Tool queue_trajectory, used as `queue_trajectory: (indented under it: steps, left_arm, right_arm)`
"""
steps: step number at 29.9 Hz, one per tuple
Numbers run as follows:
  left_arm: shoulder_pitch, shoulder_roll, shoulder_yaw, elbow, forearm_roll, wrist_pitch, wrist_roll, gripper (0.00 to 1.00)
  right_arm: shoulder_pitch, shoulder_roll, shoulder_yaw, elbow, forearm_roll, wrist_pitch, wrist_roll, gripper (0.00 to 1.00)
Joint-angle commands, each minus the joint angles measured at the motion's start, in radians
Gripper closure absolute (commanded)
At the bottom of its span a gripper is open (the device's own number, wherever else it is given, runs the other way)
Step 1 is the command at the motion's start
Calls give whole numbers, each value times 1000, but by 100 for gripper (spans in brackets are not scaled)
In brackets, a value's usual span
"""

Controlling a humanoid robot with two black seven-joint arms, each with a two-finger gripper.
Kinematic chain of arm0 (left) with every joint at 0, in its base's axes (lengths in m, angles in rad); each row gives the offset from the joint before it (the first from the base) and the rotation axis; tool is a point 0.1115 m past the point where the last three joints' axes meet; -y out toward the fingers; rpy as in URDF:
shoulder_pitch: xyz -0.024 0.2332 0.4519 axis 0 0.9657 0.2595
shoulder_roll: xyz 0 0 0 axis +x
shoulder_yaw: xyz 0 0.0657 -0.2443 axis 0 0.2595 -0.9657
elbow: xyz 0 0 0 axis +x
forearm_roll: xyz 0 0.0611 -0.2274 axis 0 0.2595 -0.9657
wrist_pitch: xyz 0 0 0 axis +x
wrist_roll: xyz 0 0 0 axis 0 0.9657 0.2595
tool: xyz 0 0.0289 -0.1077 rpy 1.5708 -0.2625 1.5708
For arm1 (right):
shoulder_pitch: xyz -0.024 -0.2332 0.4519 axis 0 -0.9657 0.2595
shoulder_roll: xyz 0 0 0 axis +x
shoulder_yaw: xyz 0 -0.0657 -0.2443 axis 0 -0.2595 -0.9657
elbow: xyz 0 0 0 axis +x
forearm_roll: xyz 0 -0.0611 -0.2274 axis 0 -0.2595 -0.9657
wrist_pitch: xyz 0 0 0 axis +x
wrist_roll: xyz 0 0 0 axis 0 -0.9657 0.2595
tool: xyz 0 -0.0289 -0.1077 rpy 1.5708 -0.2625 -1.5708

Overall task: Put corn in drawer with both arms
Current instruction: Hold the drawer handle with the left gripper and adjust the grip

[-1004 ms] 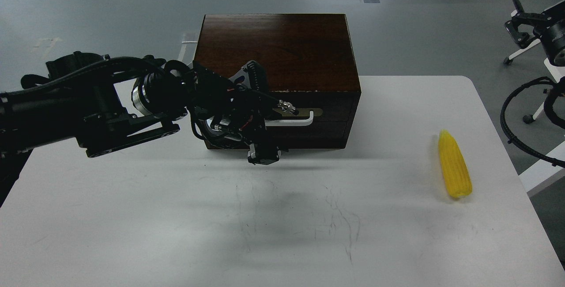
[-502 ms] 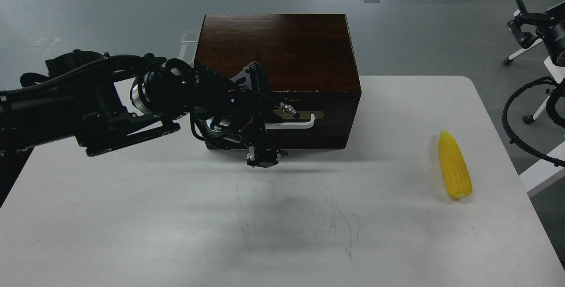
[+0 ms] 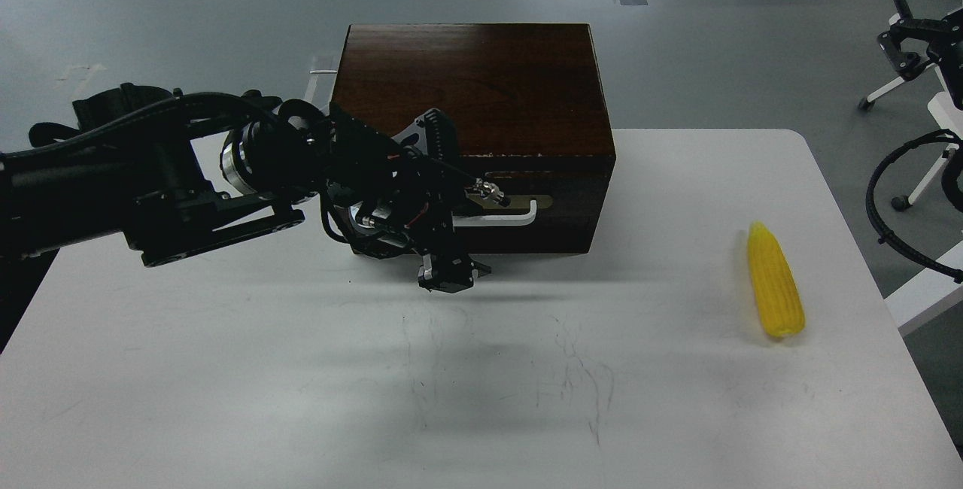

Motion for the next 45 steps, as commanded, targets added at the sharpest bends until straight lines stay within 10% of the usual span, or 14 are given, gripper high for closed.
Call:
queue_trajectory:
  steps: [1,45]
  left_arm:
    - [-9,1,0,-32,-5,0,-1,20]
    - [-38,-1,43,15,-32,0,-1,20]
  right_arm:
    - [0,-2,0,0,0,0,0,0]
    - [-2,-2,1,-1,0,0,0,0]
